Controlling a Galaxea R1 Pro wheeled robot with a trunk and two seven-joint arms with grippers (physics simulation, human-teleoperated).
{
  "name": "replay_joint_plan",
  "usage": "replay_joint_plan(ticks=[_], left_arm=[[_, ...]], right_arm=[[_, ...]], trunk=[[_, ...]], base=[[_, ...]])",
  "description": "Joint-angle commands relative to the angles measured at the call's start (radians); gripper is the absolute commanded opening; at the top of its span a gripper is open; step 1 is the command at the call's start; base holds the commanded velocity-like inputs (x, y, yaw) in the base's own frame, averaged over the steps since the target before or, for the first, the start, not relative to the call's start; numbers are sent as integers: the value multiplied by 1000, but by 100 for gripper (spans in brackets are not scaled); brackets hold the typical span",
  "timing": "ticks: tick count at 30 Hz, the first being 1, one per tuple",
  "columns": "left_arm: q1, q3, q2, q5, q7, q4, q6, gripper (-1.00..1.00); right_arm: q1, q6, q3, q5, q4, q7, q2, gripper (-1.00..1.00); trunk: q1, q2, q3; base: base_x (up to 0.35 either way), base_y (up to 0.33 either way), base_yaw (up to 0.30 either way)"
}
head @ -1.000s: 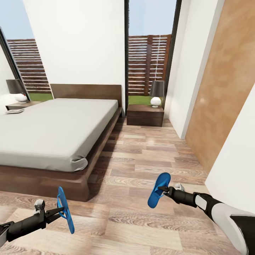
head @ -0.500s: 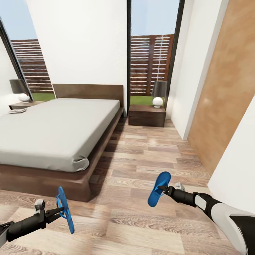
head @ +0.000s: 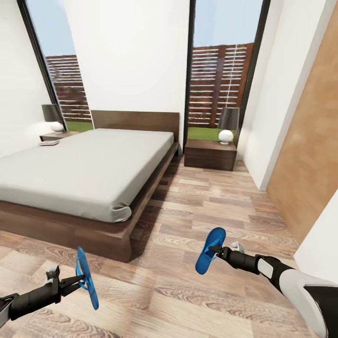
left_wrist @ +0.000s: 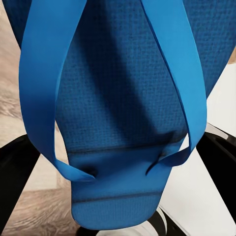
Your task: In the bedroom, move the book from the bed onto either nightstand, and place the two sandals side by side next to the bed.
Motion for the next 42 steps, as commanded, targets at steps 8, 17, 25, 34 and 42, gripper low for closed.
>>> replay_joint_plan(ticks=[8, 17, 25, 34, 42], left_arm=[[-1, -6, 0, 6, -2, 1, 11, -100], [-1, -6, 0, 6, -2, 1, 11, -100], [-1, -6, 1, 6, -2, 1, 12, -100], [-1, -6, 2, 6, -2, 1, 12, -100], [-1, -6, 2, 6, -2, 2, 12, -100]], right_arm=[[-2, 7, 6, -12, 2, 4, 0, -100], [-1, 6, 7, -9, 2, 5, 1, -100], [-1, 5, 6, -11, 2, 6, 1, -100], [-1, 5, 5, -10, 2, 2, 1, -100], [-1, 4, 6, -10, 2, 1, 1, -100]], trunk=[[0, 0, -1], [0, 0, -1], [0, 0, -1], [0, 0, -1], [0, 0, -1]], base=[[0, -168, 218], [0, -162, 188], [0, -35, 68], [0, -3, 68], [0, 0, 168]])
